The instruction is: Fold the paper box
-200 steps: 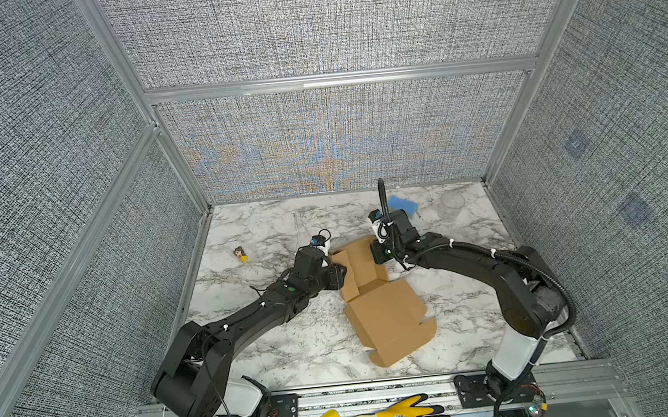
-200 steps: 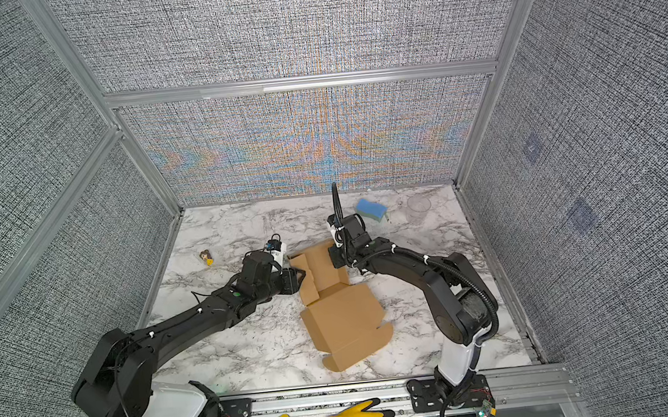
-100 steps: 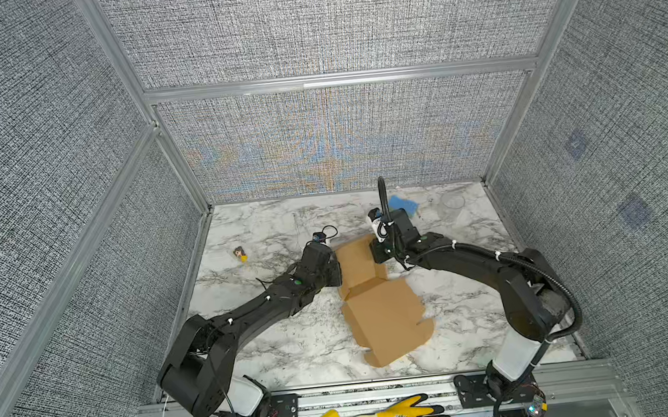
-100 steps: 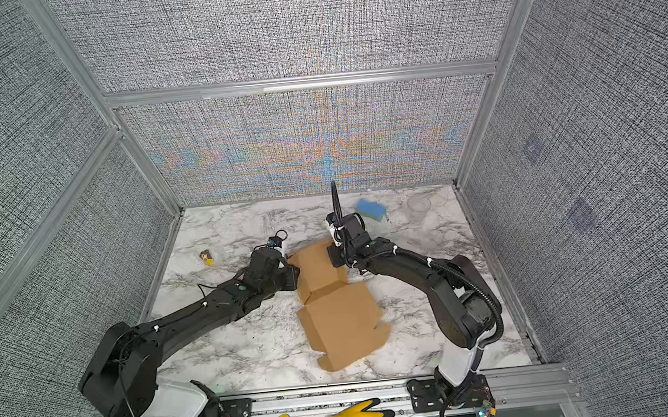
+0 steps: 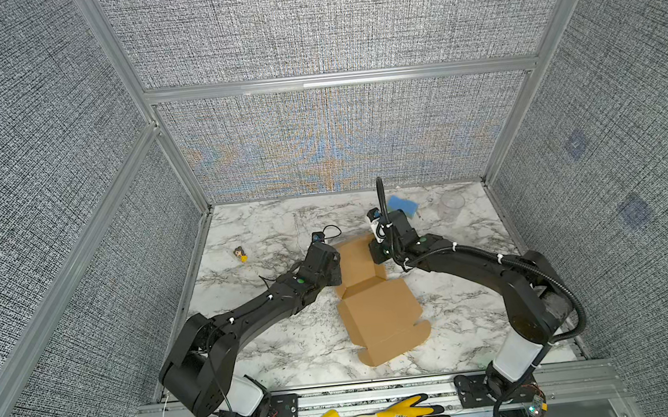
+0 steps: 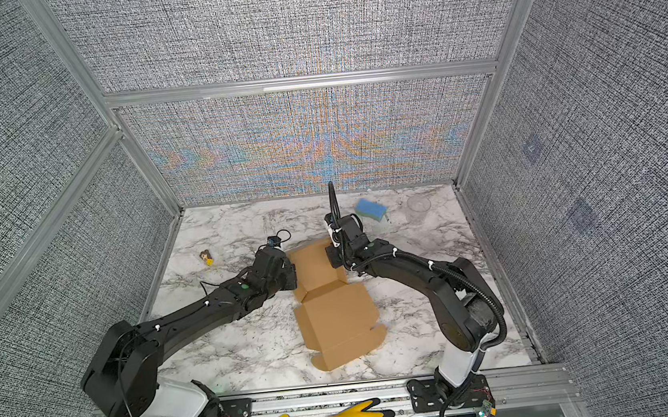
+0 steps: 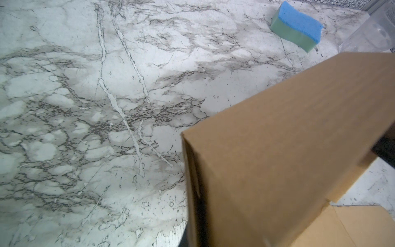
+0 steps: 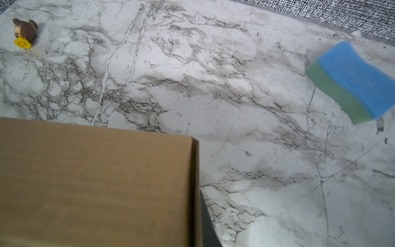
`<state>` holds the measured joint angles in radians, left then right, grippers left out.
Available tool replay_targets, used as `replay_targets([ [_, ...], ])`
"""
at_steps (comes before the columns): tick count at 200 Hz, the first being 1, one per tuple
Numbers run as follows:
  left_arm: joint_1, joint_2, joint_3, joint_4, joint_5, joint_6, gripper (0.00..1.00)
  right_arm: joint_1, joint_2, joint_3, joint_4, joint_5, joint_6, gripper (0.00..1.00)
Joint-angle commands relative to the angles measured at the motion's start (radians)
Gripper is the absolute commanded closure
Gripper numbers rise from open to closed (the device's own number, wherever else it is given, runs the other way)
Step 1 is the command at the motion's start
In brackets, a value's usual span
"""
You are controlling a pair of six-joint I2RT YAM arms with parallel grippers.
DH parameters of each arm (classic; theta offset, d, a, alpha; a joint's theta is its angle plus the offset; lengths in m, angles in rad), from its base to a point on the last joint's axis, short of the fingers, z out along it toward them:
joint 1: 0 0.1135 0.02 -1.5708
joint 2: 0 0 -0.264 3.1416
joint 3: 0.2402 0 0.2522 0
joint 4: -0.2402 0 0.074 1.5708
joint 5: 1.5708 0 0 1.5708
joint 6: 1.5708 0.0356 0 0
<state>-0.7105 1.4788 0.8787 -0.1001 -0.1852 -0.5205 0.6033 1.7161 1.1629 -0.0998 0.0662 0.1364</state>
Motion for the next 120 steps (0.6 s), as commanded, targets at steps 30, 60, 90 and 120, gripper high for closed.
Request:
replay_targets([
  [30,-0.019,-0.008,0.008,0.007,0.009,-0.008,1.0,0.008,-0.021,-0.024,0.044,0.014,0.02,1.0],
  [60,-0.024,-0.019,-0.006,0.01,0.005,-0.018,1.0,0.008,-0.035,-0.039,0.057,-0.014,0.022,0.98],
  [90,-0.023,-0.035,-0.012,0.005,-0.005,-0.024,1.0,0.006,-0.064,-0.078,0.09,-0.057,0.022,0.75],
  [120,-0.022,-0.038,0.003,-0.024,-0.025,-0.024,1.0,-0.004,-0.09,-0.121,0.102,-0.087,0.023,0.64],
])
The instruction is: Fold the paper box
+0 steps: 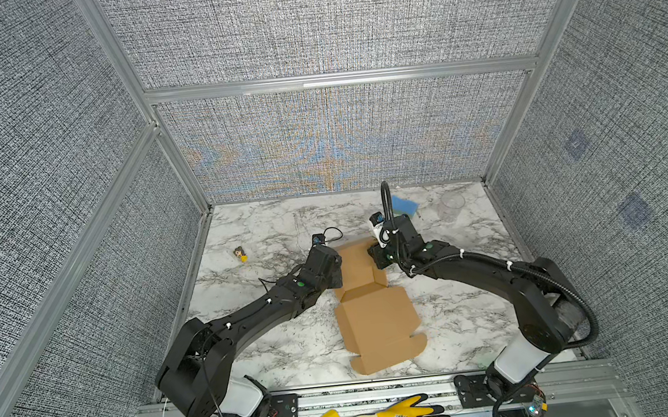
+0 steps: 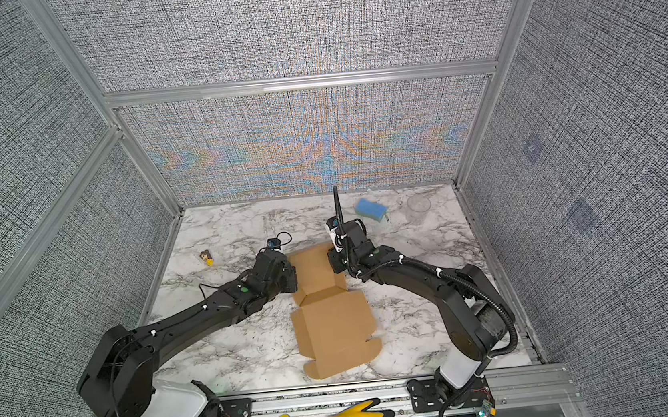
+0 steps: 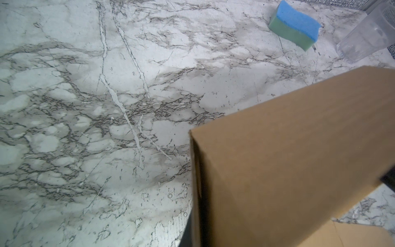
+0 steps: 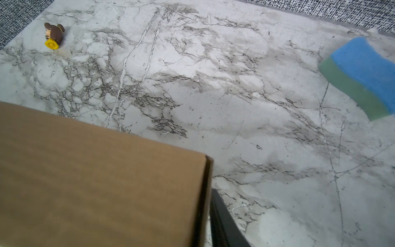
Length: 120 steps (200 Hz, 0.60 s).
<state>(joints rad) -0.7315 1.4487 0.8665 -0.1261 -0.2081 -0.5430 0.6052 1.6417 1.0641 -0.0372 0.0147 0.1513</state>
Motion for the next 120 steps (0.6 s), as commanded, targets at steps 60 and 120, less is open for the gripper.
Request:
replay_targets([
  [60,-0.002,-0.006,0.009,-0.01,-0.001,-0.005,1.0,-0.011,-0.068,-0.131,0.105,-0.114,0.03,0.61],
  [120,0.0,0.011,0.027,-0.063,-0.014,-0.015,1.0,-0.01,-0.091,-0.229,0.159,-0.156,0.032,0.62],
])
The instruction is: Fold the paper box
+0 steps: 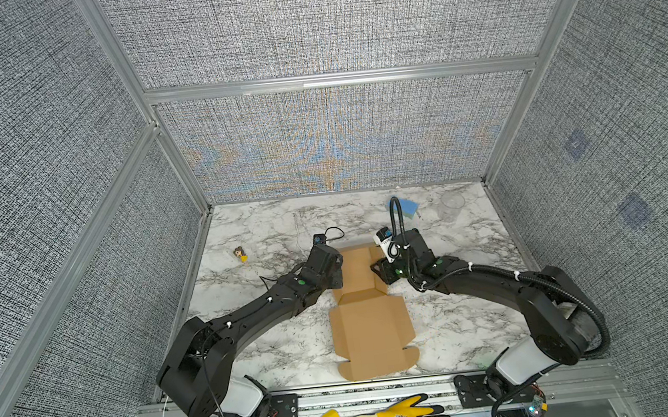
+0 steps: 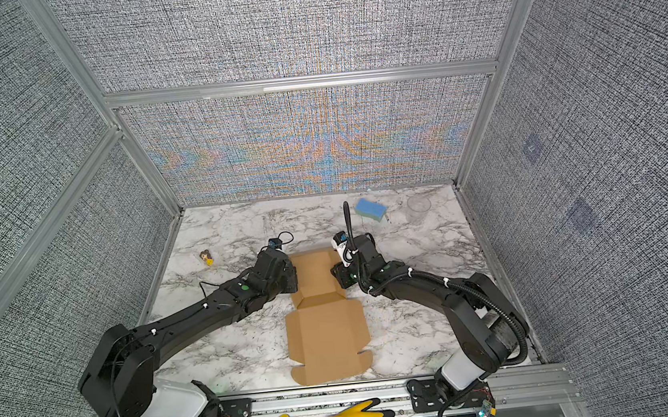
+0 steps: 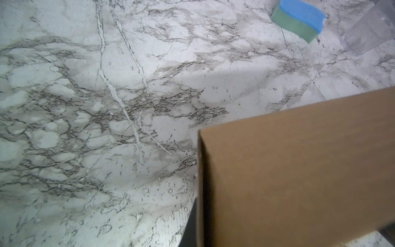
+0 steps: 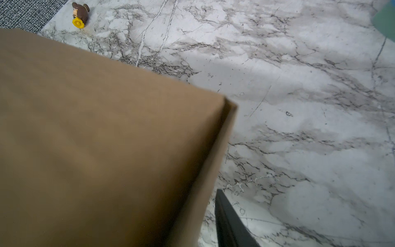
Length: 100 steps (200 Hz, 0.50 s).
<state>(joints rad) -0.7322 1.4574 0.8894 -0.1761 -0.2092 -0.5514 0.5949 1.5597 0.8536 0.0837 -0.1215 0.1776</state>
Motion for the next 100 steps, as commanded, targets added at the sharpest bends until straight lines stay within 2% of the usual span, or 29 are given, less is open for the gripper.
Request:
replay_targets([
  [1,0.001,0.002,0.005,-0.013,-0.012,-0.007,1.0,-0.001,-0.009,-0.019,0.039,-0.02,0.007,0.62],
  [56,0.0,0.015,0.009,-0.026,-0.005,-0.008,1.0,-0.004,-0.069,-0.052,0.058,0.008,0.013,0.62],
  [100,0.0,0.02,0.008,-0.028,-0.001,-0.007,1.0,-0.005,-0.039,-0.037,0.049,0.003,0.018,0.76],
])
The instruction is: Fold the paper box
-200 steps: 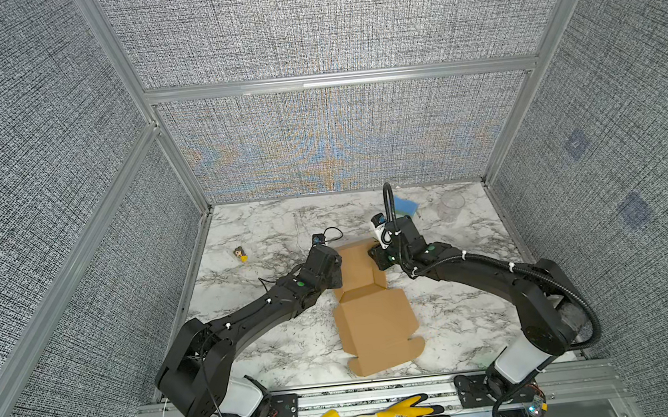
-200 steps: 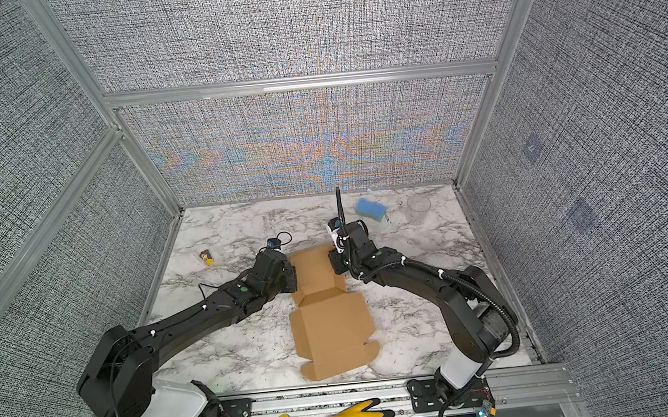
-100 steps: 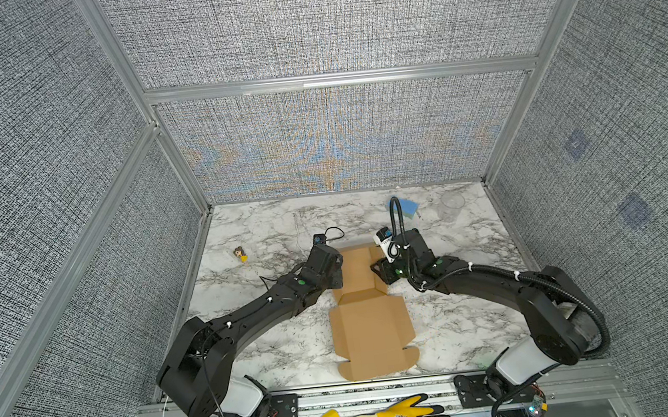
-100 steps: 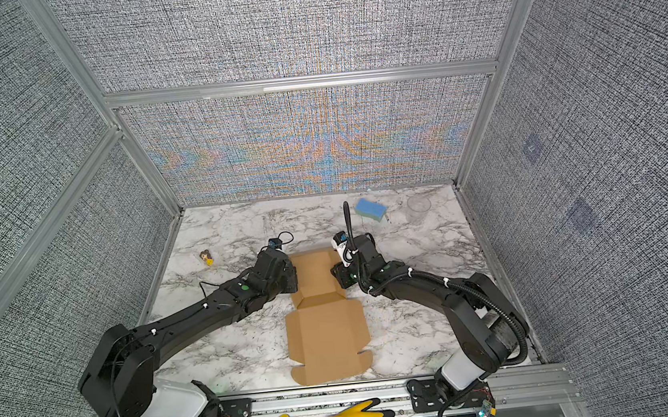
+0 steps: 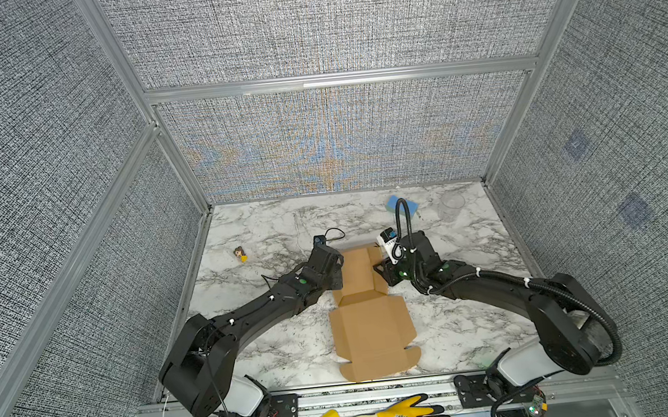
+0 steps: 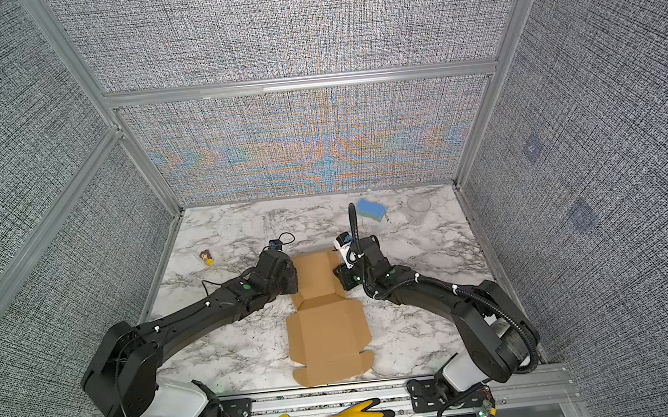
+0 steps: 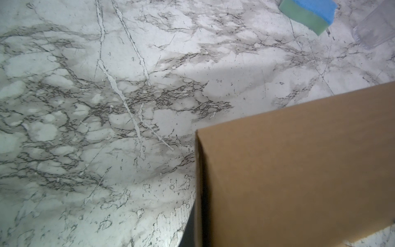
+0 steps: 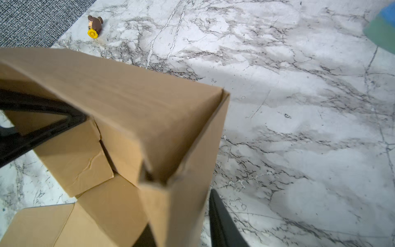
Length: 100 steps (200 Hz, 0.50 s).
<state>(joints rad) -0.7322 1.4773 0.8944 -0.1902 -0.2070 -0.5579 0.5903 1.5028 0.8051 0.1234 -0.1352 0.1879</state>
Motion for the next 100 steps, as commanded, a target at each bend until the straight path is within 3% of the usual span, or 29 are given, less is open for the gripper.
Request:
replay_targets([
  [1,0.0,0.0,0.004,-0.014,-0.003,0.0,1.0,-0.001,0.019,0.012,0.009,0.017,0.007,0.76],
  [66,-0.001,0.005,0.01,-0.012,0.013,0.0,1.0,0.002,0.1,0.054,-0.022,0.123,0.017,0.81],
  [100,0.0,0.009,0.018,-0.014,0.026,0.001,1.0,0.003,0.127,0.078,-0.041,0.162,0.024,0.89],
])
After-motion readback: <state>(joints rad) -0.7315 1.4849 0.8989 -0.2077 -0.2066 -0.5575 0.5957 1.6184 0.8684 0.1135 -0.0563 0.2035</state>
